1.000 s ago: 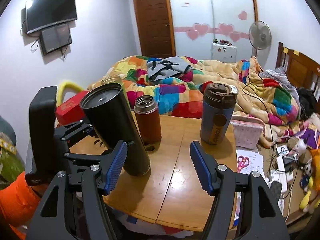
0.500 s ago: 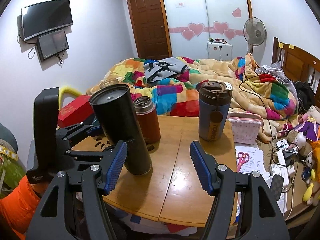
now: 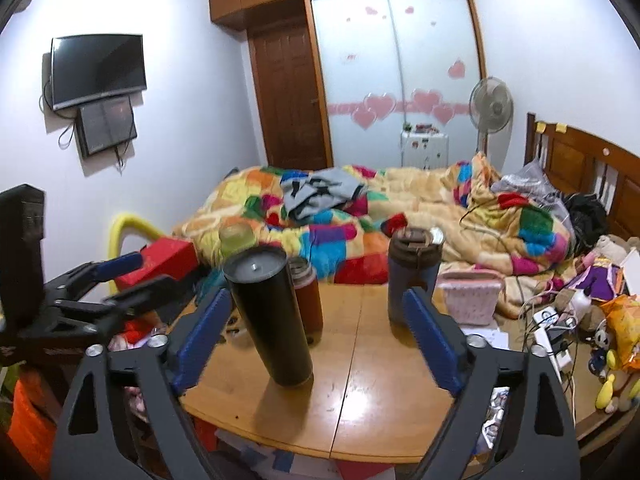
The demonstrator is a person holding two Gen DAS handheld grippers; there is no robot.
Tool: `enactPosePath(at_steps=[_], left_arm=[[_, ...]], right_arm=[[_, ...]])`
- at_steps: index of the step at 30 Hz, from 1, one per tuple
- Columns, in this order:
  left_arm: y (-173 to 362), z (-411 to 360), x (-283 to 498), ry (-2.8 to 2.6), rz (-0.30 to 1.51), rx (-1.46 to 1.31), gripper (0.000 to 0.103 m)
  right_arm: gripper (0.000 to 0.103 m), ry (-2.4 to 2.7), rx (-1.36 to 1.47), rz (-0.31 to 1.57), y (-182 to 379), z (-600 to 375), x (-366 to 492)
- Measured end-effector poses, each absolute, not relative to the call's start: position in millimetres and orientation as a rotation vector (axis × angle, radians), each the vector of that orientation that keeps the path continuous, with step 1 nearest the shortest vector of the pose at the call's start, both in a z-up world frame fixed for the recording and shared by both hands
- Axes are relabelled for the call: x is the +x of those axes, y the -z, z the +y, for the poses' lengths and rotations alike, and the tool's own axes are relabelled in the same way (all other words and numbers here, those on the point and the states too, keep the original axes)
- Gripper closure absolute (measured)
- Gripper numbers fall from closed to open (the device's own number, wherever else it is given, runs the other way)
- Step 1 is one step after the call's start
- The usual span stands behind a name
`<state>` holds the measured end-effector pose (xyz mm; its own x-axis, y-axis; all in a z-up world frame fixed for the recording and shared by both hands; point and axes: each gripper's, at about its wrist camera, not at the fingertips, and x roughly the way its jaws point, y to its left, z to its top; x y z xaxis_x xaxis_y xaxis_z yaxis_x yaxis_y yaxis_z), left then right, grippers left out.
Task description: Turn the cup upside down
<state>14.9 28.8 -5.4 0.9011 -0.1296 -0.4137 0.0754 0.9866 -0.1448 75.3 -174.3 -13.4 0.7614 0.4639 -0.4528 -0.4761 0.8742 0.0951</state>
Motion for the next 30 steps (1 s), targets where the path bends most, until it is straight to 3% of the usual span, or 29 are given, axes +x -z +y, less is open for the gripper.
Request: enactPosePath(at_steps=[2, 10, 30], left_arm=[[-4, 28, 5, 0.094, 0.409, -0.115, 0.000], [-17, 21, -23, 0.058, 0.345, -0.093, 0.000], [-17, 14, -32, 0.052, 0.332, -0.074, 0.000]], right_arm=[[0.000, -0.499, -0.015, 0.449, 5, -175, 67], [0.000, -0.508, -0.002, 0.373, -21, -175, 39], [0.000, -0.501, -0.014, 0.394, -14, -176, 35]])
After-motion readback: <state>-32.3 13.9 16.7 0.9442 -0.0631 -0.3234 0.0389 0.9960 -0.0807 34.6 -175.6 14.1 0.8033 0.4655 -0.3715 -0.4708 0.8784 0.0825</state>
